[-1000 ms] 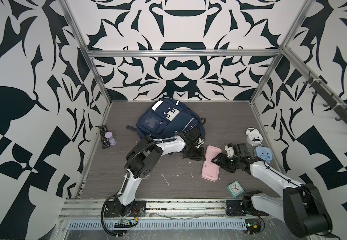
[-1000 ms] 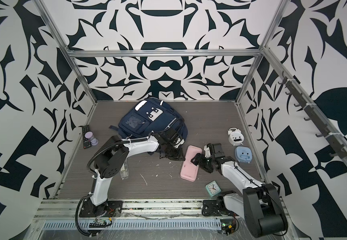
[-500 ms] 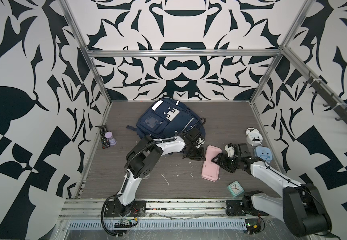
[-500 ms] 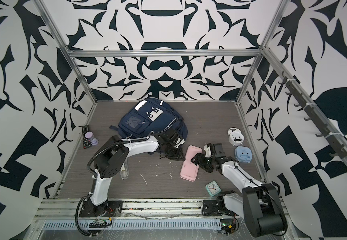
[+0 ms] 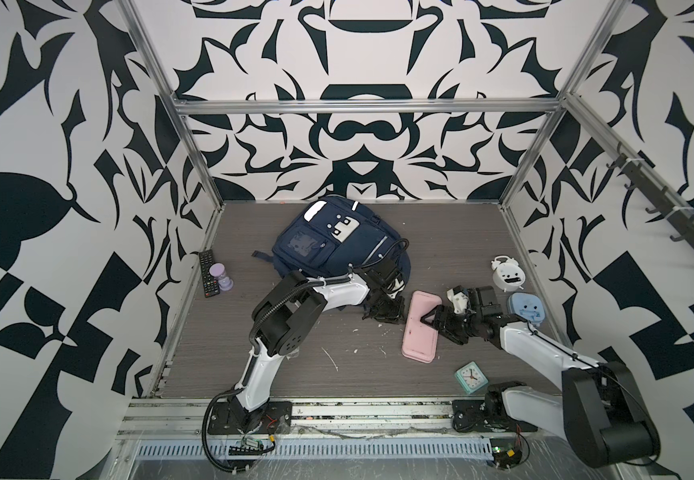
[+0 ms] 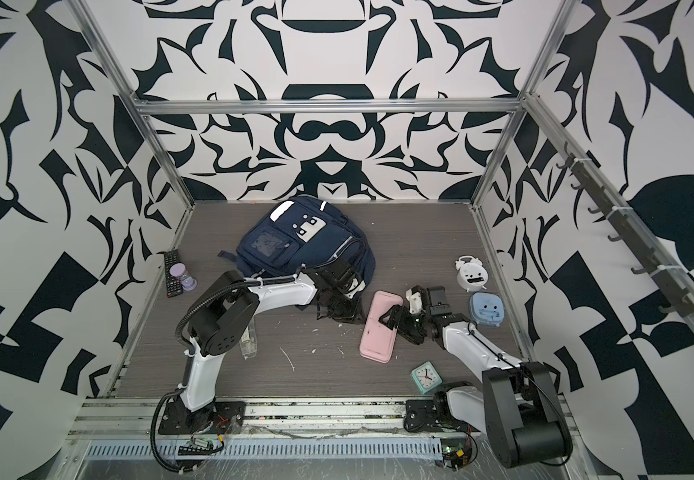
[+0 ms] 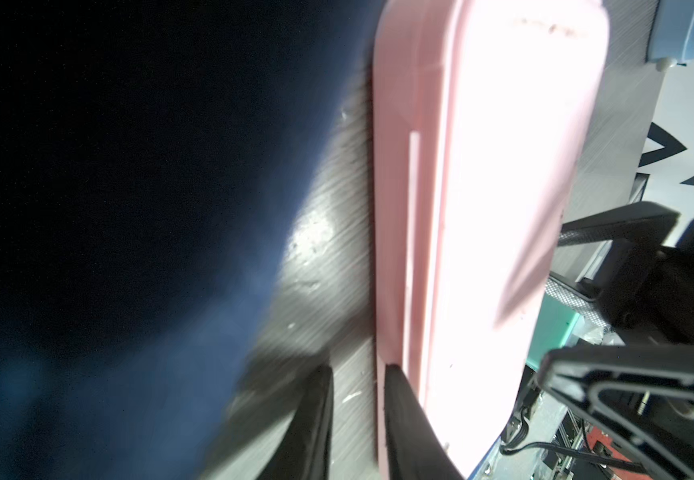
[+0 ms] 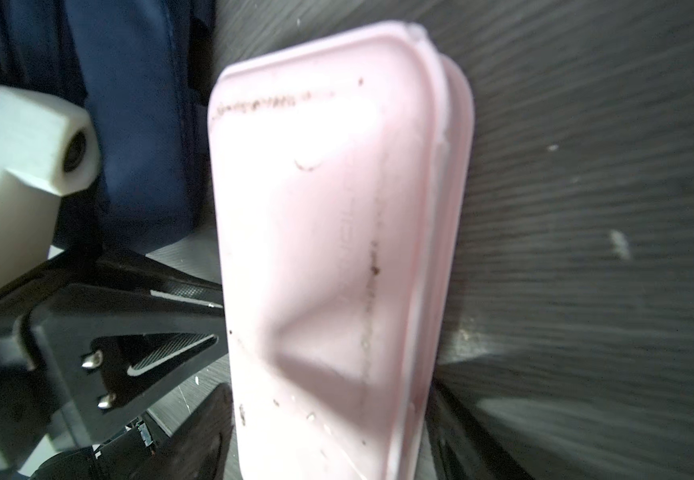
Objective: Pack the student bag
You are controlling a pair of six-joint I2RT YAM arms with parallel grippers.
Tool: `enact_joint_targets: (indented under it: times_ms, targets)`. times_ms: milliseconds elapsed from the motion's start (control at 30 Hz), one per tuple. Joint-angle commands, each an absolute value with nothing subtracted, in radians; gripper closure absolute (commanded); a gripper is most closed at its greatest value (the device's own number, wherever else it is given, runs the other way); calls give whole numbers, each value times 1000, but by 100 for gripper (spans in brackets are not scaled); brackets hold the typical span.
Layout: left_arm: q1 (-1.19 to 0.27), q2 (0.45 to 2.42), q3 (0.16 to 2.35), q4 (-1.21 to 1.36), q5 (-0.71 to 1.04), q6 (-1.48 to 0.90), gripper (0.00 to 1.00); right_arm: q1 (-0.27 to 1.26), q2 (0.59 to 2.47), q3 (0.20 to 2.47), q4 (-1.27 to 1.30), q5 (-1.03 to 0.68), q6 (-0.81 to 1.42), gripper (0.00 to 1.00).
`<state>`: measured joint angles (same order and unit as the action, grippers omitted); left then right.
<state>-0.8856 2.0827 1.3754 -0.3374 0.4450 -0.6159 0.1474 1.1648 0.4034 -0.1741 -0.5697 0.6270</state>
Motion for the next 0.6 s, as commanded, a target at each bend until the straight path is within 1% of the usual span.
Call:
enact_joint_targets:
  times_ms: [0,300,567]
  targets:
    - [-883,2108,1362,-377,434,-618,74,148,1130,403,-146,-622,636,26]
    - [-884,2124,1382,-384,441,-616,75,149,1126,391,-74,-665,674,26]
    - [-884,2129,1385,-391,439,-617,75,148,1099,392,-65,-693,681,29]
